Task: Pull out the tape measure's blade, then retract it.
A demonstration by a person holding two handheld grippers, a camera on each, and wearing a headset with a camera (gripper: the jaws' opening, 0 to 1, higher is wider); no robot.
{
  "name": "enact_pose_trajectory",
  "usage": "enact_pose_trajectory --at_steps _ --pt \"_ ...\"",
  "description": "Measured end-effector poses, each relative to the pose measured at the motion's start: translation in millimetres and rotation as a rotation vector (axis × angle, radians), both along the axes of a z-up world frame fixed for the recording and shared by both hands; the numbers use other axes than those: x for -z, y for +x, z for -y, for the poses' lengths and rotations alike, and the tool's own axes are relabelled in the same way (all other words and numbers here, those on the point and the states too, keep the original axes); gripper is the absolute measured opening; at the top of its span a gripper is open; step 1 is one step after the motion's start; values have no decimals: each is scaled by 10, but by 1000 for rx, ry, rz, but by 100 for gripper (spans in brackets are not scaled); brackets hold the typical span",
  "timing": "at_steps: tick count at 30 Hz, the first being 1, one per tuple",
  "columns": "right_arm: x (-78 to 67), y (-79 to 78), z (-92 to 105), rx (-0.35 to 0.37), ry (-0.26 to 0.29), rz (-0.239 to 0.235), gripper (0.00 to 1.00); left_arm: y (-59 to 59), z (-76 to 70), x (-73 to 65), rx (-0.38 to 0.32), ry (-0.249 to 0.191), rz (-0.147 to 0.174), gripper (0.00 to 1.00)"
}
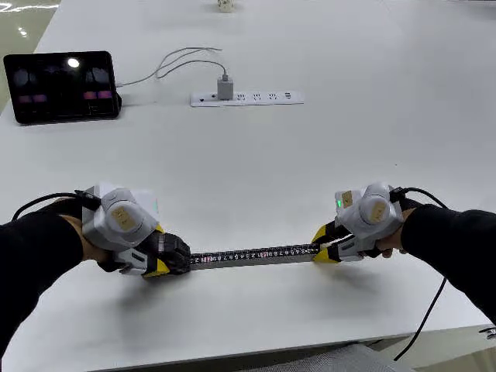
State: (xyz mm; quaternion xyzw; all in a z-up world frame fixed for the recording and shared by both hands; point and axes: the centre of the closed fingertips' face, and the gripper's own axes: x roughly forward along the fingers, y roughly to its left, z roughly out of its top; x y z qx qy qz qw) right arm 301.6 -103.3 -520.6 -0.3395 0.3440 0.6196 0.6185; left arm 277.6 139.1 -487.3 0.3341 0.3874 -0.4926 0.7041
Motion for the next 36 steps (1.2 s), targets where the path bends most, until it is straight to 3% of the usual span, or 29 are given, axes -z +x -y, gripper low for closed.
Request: enact_pose_trajectory --at_steps 6,17,23,36 --pt "-2 -2 0 3 -5 -1 13 -1 -16 -1 -16 -2 -11 33" --pt "-29 -37 -4 -68 -53 16 16 -40 -138 -36 -44 -8 -34 34" --pt "-97 -53 13 -97 -77 37 21 -52 -177 -68 -63 -25 -44 42" --pt "-211 -50 76 -20 -57 36 30 -70 -228 -140 -141 -88 -64 58"
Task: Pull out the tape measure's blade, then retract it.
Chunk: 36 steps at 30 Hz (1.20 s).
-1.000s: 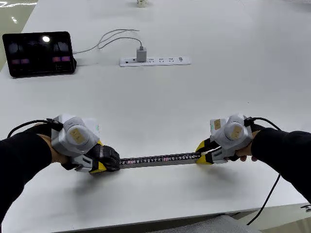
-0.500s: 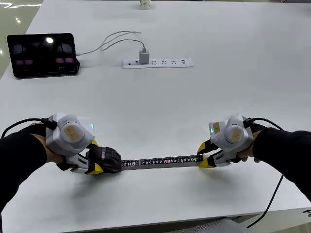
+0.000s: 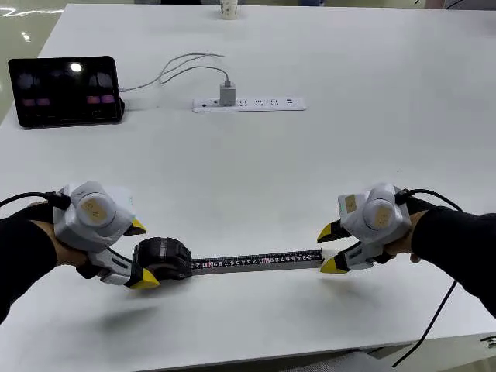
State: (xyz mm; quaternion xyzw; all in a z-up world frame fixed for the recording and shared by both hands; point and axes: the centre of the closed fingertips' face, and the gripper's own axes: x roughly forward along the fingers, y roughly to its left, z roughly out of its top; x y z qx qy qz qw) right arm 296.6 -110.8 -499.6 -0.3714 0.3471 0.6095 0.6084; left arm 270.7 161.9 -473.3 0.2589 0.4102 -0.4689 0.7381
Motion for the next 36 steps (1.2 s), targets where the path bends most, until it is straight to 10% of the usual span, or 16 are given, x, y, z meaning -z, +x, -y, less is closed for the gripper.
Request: enact_pose_trajectory --at_steps 13,20,36 --pt "-13 -98 22 29 24 -46 44 -108 -21 -23 -2 -23 -34 69" --pt "-43 -4 21 219 87 -77 51 -141 -49 1 -104 -65 -55 76" --pt "-95 -150 97 397 204 -72 60 -87 -308 -84 -401 -195 45 84"
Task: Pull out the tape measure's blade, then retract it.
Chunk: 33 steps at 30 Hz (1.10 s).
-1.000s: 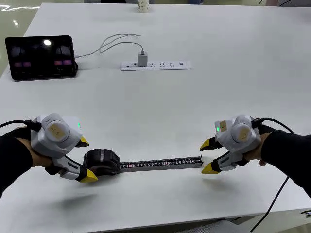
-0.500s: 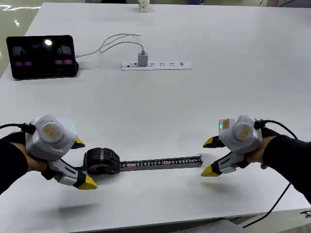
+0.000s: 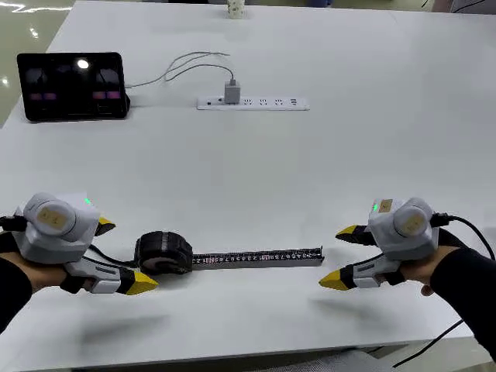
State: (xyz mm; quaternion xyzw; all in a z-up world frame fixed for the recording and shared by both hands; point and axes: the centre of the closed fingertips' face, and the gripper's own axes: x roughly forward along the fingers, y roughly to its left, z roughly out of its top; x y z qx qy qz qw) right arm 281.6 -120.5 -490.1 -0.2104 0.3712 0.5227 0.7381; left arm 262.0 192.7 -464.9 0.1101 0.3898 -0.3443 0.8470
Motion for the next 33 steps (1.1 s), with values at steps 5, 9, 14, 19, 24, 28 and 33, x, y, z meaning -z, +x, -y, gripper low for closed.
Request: enact_pose_trajectory --at_steps 5,9,14,19,24,28,33 --pt "-32 -31 45 65 30 4 62 -13 -126 -3 -104 -44 16 87" --pt "-20 -33 104 121 58 2 64 -79 -180 60 -140 -56 10 90" --pt "-101 -29 125 187 109 12 69 -90 -243 57 -188 -64 51 96" --pt "-124 -63 133 184 113 48 76 -97 -336 15 -229 -77 86 99" --pt "-124 -90 203 185 110 68 83 -126 -422 9 -239 -56 123 99" --pt "-132 -144 252 187 126 75 87 -150 -507 7 -245 -14 166 99" --pt "-90 -194 309 192 117 96 94 -225 -576 41 -283 -34 146 99"
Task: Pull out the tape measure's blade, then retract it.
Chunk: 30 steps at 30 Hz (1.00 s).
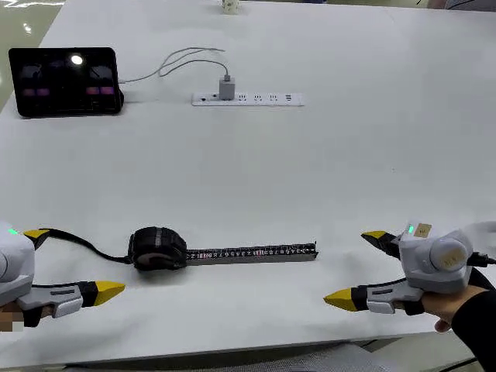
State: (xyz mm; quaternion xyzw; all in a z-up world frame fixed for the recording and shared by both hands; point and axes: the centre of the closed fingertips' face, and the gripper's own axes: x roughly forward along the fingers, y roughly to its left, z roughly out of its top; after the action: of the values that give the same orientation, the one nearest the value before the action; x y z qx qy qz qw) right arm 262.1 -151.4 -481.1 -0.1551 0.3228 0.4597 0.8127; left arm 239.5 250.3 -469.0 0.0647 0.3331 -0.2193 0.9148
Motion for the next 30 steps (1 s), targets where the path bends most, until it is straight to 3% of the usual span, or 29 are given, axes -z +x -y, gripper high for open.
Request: enact_pose_trajectory --at_steps 3,4,5,6,8,13,18,30 --pt "-17 -22 23 3 8 13 99 -44 -17 4 2 4 10 99" --pt "-19 -34 36 6 6 14 99 -58 -27 -3 12 23 19 99" --pt "-28 -47 47 7 5 24 99 -50 -33 -44 20 40 55 99" --pt "-38 -54 51 7 8 29 99 -68 -16 -59 20 29 58 99" --pt "-50 -48 90 15 9 37 99 -104 19 -81 24 1 53 99" --pt "-112 -22 169 42 10 67 99 -153 26 -82 12 -14 59 99" --pt "-82 -34 273 81 20 37 99 -189 17 -89 8 -15 54 99" --pt "-88 -99 326 101 18 33 99 -188 54 -148 11 -24 64 99"
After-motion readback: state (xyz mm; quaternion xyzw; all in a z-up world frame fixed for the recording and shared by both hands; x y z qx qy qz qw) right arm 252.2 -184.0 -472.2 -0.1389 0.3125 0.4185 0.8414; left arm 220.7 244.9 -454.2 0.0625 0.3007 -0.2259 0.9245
